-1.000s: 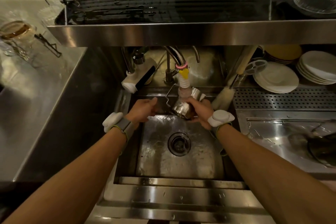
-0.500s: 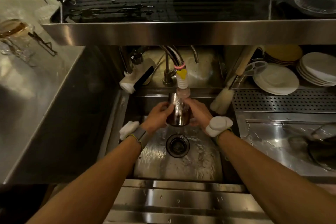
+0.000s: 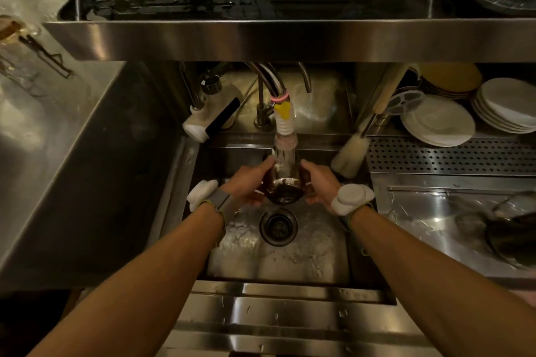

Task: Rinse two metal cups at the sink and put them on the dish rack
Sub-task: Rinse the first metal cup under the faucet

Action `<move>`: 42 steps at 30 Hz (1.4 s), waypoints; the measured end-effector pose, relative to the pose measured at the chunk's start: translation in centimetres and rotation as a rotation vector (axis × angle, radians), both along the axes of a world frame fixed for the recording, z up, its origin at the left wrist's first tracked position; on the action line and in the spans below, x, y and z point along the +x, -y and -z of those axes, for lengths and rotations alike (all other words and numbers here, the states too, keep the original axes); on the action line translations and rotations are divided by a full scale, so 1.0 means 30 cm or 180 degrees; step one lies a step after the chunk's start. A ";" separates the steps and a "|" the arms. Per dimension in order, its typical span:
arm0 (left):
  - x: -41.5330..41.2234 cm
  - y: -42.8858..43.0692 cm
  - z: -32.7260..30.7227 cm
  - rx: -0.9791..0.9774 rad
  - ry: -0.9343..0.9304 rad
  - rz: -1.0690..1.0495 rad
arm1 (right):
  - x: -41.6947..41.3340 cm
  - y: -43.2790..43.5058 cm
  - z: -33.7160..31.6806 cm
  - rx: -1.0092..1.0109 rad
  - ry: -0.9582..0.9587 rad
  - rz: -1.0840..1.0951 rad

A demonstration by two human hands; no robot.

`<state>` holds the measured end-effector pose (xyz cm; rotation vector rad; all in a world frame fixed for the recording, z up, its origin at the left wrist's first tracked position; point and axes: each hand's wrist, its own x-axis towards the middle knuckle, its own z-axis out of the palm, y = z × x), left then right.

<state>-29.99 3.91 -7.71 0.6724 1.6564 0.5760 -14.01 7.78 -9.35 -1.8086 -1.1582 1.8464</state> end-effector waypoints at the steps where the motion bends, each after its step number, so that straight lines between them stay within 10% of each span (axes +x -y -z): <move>1: 0.002 -0.004 0.000 -0.0035 -0.0015 -0.0025 | 0.002 0.000 0.003 0.0004 -0.0006 0.0020; 10: 0.014 -0.018 0.011 0.0693 0.0283 -0.0356 | -0.022 -0.029 -0.043 0.0243 -0.0900 0.0554; 22: -0.005 -0.052 -0.030 0.0232 -0.0159 -0.0567 | -0.027 -0.035 -0.073 0.0259 -0.0606 0.0323; 42: 0.042 -0.029 -0.008 0.0165 0.0996 -0.0445 | 0.019 -0.040 -0.074 0.0657 -0.0469 0.0047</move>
